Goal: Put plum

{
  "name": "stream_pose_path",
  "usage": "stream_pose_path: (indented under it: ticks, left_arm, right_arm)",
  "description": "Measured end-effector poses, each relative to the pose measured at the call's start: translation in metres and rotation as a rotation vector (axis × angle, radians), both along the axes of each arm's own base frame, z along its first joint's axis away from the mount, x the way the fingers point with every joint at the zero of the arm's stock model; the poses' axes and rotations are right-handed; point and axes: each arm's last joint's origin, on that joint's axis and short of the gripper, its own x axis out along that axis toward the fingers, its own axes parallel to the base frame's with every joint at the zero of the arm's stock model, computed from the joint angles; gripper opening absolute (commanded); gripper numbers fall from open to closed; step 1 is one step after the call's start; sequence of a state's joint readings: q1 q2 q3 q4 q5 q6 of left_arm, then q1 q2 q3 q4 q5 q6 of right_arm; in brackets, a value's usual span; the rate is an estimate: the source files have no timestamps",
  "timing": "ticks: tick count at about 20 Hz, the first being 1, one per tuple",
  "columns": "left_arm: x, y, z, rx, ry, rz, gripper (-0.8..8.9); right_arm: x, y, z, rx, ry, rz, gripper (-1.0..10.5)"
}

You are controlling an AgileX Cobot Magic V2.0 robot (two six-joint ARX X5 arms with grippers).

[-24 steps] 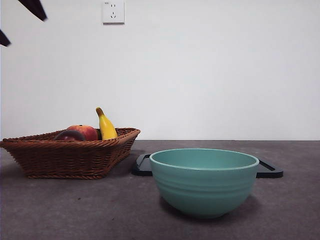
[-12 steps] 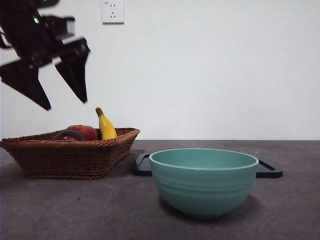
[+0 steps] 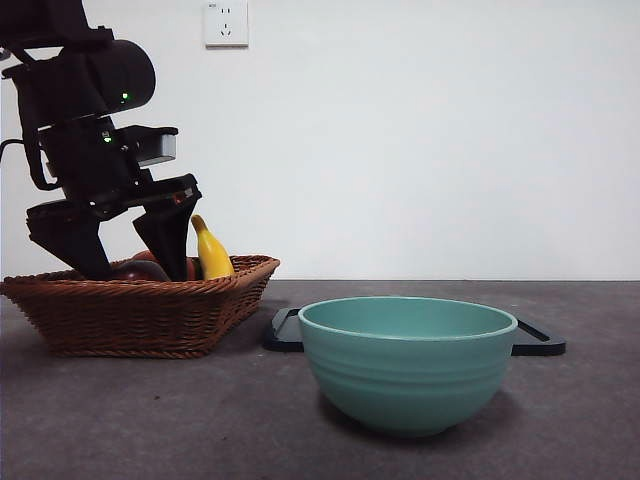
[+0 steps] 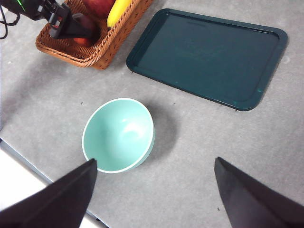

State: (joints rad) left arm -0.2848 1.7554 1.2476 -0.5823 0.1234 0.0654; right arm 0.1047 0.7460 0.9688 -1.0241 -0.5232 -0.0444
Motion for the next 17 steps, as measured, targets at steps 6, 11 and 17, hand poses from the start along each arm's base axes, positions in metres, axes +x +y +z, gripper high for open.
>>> stream_pose_path:
  ticks: [6, 11, 17]
  left_arm:
    - [0.0037, -0.0010, -0.0105, 0.010, 0.026, 0.001, 3.98]
    - [0.0038, -0.0009, -0.0104, 0.010, 0.026, 0.001, 2.52]
    - [0.0019, -0.0008, -0.0072, -0.001, 0.032, -0.005, 2.41]
  right_arm:
    - [0.0000, 0.0000, 0.0000, 0.000, 0.000, 0.000, 4.0]
    - [0.0000, 0.0000, 0.0000, 0.000, 0.000, 0.000, 4.0]
    - [0.0000, 0.0000, 0.0000, 0.000, 0.000, 0.000, 4.0]
